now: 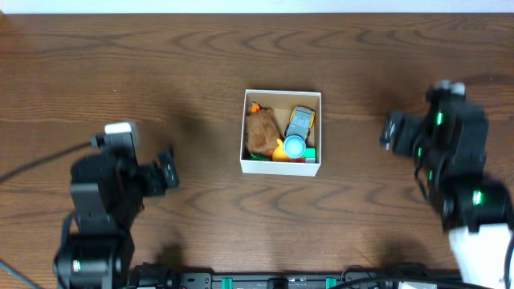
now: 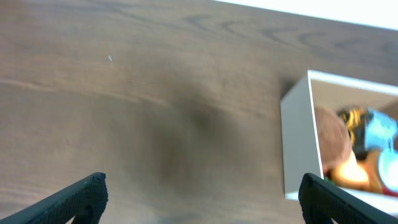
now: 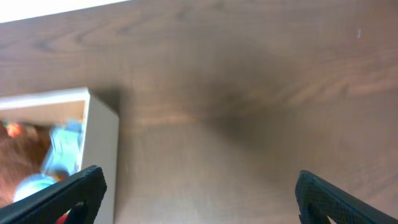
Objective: Pack container
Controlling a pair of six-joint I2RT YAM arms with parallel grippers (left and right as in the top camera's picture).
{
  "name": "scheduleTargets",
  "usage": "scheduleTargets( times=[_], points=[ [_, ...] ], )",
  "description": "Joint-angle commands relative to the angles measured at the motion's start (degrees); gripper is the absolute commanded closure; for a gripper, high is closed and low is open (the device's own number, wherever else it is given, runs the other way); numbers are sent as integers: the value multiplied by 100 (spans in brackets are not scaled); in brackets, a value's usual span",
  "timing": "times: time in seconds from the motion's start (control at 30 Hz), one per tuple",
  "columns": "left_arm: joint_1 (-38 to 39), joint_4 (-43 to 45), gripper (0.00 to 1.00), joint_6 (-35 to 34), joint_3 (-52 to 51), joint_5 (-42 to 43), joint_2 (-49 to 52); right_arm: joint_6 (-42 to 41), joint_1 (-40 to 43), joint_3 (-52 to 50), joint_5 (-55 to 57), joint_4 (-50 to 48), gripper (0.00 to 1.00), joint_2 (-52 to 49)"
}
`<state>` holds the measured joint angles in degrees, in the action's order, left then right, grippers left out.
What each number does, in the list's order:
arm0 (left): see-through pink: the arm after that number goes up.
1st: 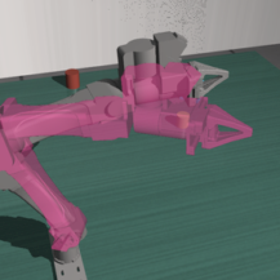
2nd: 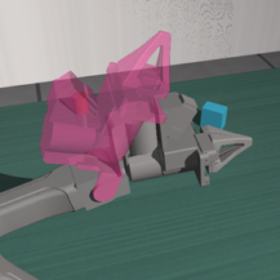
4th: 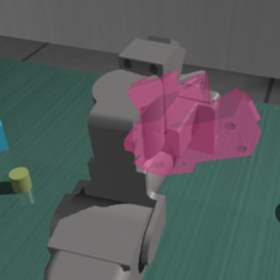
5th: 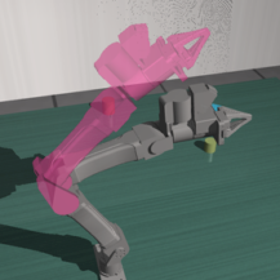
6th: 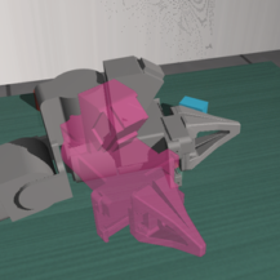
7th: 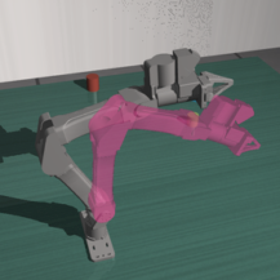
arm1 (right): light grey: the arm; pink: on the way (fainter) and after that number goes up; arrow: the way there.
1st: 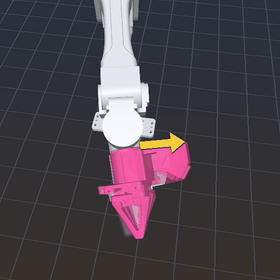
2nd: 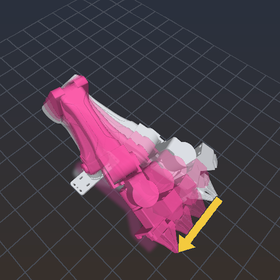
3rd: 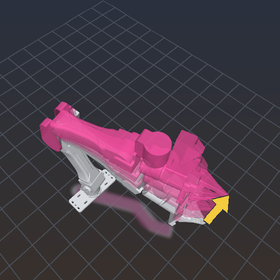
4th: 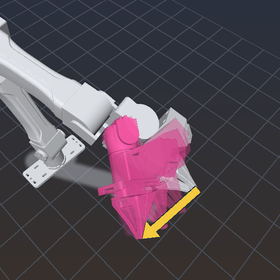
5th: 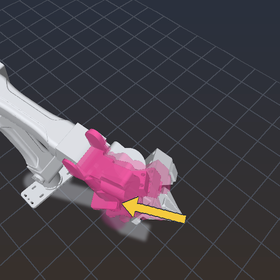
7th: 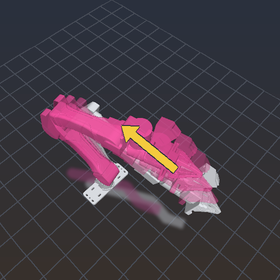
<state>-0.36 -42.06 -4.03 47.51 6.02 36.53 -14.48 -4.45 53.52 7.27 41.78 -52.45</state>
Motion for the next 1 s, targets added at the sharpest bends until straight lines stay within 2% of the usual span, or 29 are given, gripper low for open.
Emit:
scheduleTargets(
  times=[0.0, 0.17, 0.27, 0.97],
  points=[
    [-26, -186, 2, 57, -304, 234, -649, -184, -57, -975, 153, -85, 3, 855],
    [-26, -549, 2, -262, -444, 236, -1438, -271, -55, -1974, 153, -37, 1, 2144],
    [-26, -520, 2, -442, -444, 236, -1624, -267, -55, -2177, 153, 22, 1, 2520],
    [-26, -531, 2, -442, -444, 236, -1596, -267, -55, -2208, 131, 133, 1, 2581]
  ],
)
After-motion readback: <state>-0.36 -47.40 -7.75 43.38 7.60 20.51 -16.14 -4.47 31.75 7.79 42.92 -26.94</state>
